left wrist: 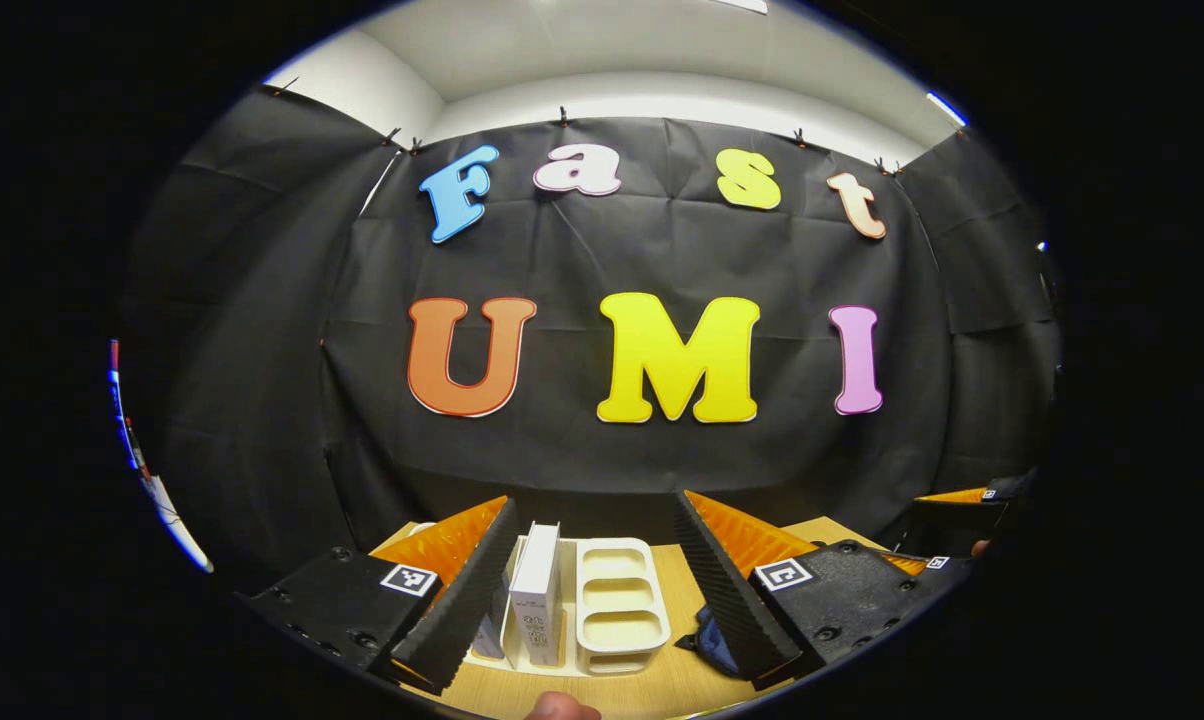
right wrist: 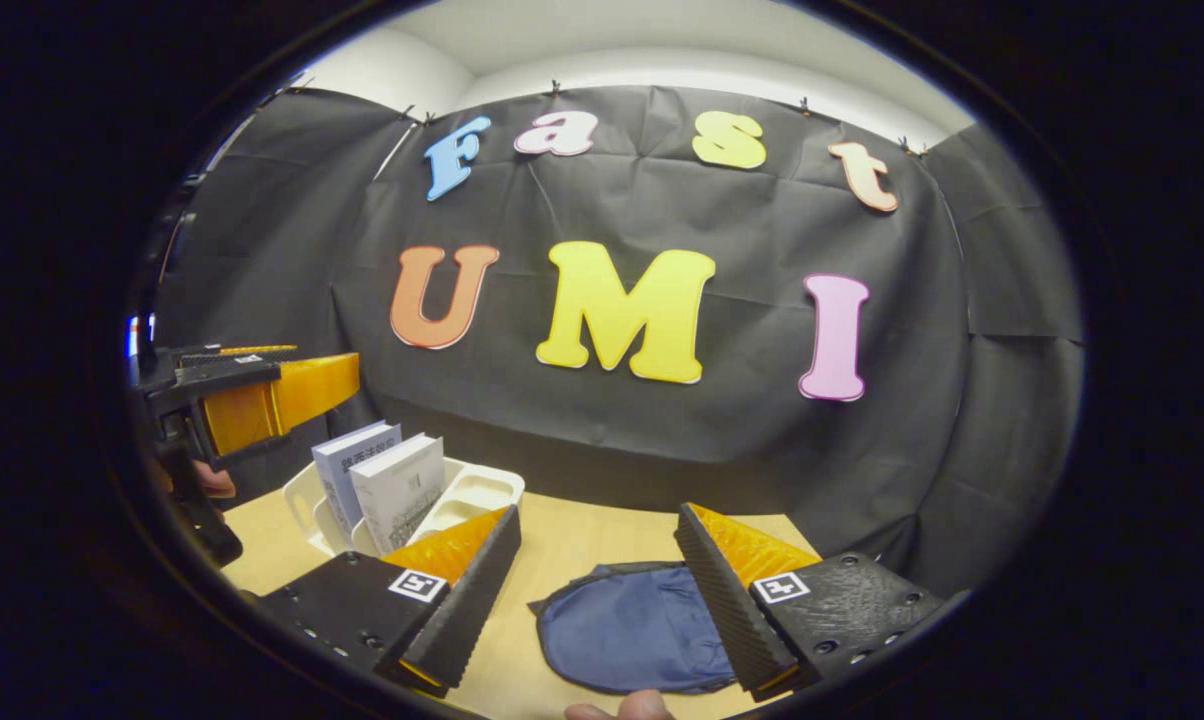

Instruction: Open the schoolbag, grab two books from the bookshelf and put them into the schoolbag.

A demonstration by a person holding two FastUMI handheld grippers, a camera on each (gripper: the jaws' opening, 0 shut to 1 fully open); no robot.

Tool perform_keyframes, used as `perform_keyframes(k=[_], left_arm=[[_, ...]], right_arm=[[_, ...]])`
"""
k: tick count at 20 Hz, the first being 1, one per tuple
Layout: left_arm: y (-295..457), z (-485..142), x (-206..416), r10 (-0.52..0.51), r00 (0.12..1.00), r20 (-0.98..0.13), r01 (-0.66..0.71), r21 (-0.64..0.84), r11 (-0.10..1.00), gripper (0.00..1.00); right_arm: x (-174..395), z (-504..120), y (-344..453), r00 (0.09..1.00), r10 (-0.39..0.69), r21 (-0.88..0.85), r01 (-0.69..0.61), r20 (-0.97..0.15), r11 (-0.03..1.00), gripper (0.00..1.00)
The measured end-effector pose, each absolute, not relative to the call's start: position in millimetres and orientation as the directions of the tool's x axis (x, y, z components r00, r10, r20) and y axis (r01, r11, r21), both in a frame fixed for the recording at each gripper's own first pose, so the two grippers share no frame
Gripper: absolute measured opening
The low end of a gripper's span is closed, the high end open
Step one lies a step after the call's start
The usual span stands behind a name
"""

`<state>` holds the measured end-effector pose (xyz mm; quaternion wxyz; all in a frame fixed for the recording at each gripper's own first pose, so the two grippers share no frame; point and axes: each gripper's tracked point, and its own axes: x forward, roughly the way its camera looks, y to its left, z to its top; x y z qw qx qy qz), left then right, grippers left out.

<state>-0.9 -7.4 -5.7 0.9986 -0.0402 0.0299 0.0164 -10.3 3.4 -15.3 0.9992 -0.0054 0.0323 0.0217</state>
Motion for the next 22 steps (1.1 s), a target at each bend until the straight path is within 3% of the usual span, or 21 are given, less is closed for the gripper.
perform_keyframes(k=[5,12,16,22], left_arm=[[5,-11,-4,0.055,0.996,-0.075,-0.060,-0.077,0.995,0.99],[10,-13,-6,0.068,0.994,-0.084,-0.074,-0.074,0.995,0.99],[19,-12,-8,0.087,0.993,-0.078,-0.092,-0.065,0.994,0.99],[37,-17,-15,0.135,0.987,-0.091,-0.142,-0.069,0.987,0.99]], right_arm=[[-5,-50,12,0.981,0.076,-0.042,-0.085,-0.176,0.996,0.95],[9,-151,34,0.851,0.142,-0.105,-0.224,-0.506,0.969,0.96],[11,-208,38,0.745,0.114,-0.169,-0.293,-0.657,0.941,0.96],[39,-276,39,0.613,0.023,-0.207,-0.302,-0.790,0.930,0.96]])
